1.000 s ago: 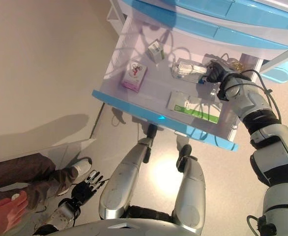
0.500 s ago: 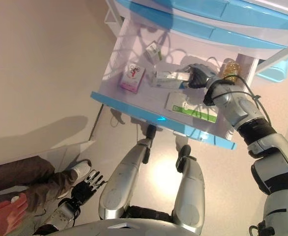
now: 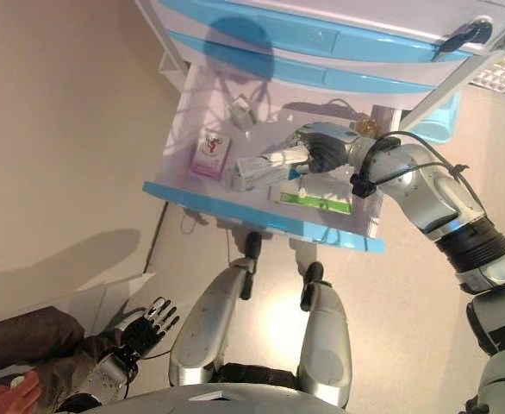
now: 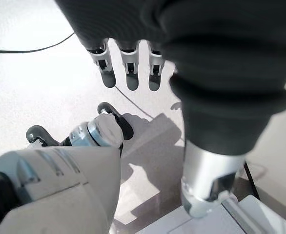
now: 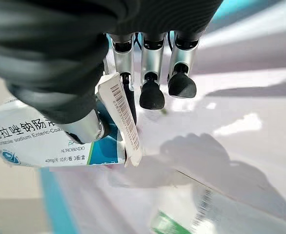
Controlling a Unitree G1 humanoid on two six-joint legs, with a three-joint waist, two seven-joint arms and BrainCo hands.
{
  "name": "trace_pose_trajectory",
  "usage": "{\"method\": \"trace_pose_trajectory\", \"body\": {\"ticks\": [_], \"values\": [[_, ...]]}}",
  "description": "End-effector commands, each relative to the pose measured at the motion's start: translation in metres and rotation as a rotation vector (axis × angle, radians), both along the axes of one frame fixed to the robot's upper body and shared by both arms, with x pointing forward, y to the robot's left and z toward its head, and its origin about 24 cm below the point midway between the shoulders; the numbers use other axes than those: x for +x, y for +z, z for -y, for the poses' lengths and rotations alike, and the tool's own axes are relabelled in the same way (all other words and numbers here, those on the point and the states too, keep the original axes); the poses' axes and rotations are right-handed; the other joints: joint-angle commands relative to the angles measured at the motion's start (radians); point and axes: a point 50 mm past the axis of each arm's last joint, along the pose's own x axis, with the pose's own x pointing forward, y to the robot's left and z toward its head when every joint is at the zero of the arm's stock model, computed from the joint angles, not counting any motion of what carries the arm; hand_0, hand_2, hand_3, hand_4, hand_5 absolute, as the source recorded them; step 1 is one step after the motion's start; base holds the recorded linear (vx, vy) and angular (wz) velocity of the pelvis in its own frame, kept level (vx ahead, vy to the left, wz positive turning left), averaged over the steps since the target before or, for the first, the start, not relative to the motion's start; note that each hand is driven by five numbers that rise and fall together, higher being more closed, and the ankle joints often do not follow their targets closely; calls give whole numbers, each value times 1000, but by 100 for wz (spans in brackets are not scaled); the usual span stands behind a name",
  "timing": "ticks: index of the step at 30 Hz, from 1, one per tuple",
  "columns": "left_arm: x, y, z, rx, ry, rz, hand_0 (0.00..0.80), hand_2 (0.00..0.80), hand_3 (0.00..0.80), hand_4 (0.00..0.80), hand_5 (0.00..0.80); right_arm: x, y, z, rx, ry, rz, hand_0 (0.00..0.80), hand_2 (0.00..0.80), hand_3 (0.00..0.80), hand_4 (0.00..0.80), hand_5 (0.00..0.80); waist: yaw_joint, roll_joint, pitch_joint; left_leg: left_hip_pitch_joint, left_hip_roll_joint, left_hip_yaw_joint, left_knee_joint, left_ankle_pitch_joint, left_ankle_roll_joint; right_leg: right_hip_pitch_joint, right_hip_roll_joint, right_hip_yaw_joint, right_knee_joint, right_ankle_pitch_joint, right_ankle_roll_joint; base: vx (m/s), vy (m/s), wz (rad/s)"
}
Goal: Open the drawer and pick up the medicine
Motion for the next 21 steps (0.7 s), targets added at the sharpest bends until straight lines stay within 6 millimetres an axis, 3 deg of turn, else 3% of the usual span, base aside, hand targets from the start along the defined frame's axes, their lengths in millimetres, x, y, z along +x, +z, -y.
{"method": "trace_pose_trajectory", "body": {"ticks": [1, 10, 21], "values": [[-32, -8, -13, 56, 5, -76, 0, 0, 0, 0, 0, -27, 23, -15, 72, 220, -9, 800, 800, 800, 800, 800, 12, -15, -124, 115, -20, 31, -73, -147, 39, -14, 41, -2, 30, 57, -1, 49, -48, -9], [-49, -18, -11, 77, 16, -164, 0, 0, 0, 0, 0, -72, 43, -38, 208, 492, -81, 800, 800, 800, 800, 800, 7, -39, -213, 201, -18, 17, -155, -135, 23, 75, 44, -3, -42, 55, 13, 80, -30, -3], [-73, -26, -13, 97, 29, -264, 0, 0, 0, 0, 0, -80, 75, -35, 429, 476, 92, 800, 800, 800, 800, 800, 14, -60, -296, 263, -17, 8, -199, -140, 20, 148, 45, -9, -97, 57, 26, 87, -10, -2]]}}
